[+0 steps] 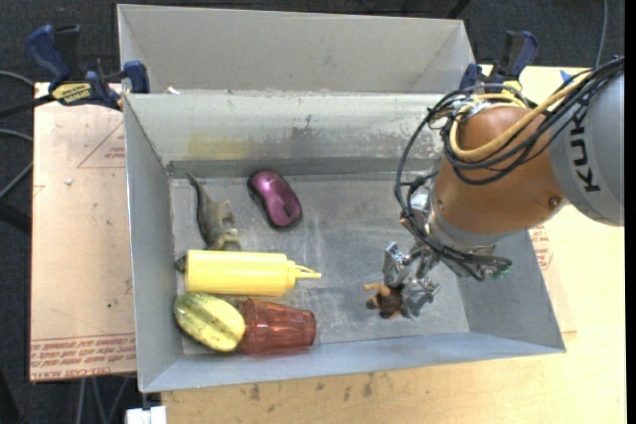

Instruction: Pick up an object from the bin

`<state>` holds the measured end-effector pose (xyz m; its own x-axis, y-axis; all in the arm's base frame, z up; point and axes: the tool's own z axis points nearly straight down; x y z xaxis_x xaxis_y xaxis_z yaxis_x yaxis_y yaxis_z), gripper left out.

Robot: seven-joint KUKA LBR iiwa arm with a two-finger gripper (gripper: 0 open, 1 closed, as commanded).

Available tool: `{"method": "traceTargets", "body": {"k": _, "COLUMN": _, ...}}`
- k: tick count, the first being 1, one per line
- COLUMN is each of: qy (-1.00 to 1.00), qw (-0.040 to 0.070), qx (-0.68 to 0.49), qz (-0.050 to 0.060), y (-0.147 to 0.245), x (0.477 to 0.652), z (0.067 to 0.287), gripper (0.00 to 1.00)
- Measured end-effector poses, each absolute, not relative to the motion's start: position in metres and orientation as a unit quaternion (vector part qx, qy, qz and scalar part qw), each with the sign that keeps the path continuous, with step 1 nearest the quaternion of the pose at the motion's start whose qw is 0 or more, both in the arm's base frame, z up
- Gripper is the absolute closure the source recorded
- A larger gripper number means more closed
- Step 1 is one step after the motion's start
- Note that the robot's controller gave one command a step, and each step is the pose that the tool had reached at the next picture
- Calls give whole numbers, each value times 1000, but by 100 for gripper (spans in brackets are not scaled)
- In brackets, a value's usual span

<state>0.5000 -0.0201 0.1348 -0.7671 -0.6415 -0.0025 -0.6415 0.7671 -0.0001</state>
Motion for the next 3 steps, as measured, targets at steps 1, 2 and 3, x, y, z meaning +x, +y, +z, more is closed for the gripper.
{"method": "traceTargets", "body": {"k": 1, "qy": 940, "qw": 1, "qx": -341, "qz": 1, "y": -20, "x": 500, "z": 146, "gripper": 100}}
{"method": "traceTargets", "body": {"k": 2, "qy": 940, "qw": 1, "qx": -341, "qz": 1, "y": -20, "x": 500, "z": 156, "gripper": 100}}
{"method": "traceTargets", "body": {"k": 3, "qy": 940, "qw": 1, "qx": -341, "qz": 0, "y": -20, "x": 500, "z": 166, "gripper": 100}}
